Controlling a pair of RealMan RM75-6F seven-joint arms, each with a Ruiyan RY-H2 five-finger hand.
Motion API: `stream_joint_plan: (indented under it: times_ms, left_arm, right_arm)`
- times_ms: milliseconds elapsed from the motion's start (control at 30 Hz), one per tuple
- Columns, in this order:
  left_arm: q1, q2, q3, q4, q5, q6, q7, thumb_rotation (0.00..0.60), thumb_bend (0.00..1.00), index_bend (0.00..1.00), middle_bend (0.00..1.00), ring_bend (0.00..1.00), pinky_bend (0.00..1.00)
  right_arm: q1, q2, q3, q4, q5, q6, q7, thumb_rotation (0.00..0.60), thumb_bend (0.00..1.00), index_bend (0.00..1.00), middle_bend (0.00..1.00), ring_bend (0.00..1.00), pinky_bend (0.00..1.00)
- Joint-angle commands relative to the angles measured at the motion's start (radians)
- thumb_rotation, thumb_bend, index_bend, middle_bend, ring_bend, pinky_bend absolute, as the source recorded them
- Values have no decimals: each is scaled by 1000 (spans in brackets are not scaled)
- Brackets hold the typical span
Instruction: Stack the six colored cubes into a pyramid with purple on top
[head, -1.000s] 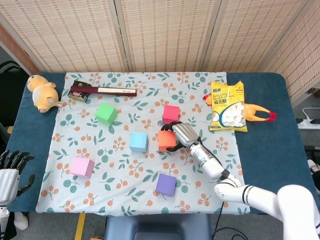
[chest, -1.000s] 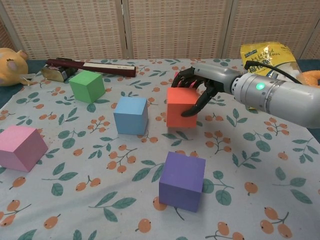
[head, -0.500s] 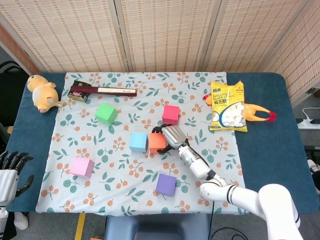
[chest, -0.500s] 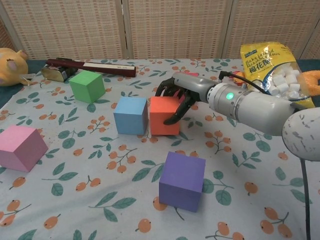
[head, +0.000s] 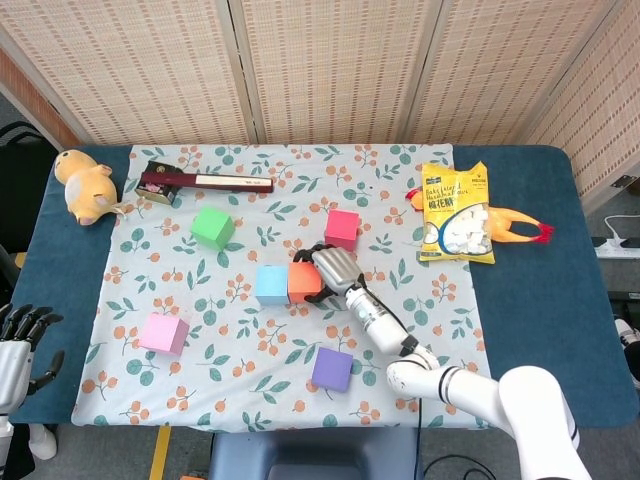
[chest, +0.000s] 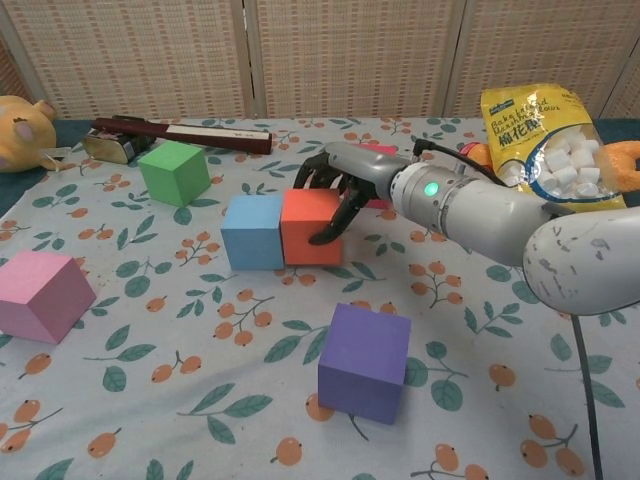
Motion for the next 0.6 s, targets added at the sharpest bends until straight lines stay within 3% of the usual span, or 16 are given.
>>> stream_joint_plan:
  times_ms: [33, 600]
  left_arm:
    - [-1, 0, 0, 1, 0, -1, -1, 600, 382, 295, 205, 135, 85]
    - [1, 1, 0, -2, 4, 3, 3, 600, 381, 294, 205, 134, 86]
  right_arm:
    - [5, -4, 0, 6, -3, -2, -1, 600, 114, 303, 437, 224, 248]
    - [5, 2, -10, -2, 7, -7, -16, 600, 114, 285, 437, 220, 247]
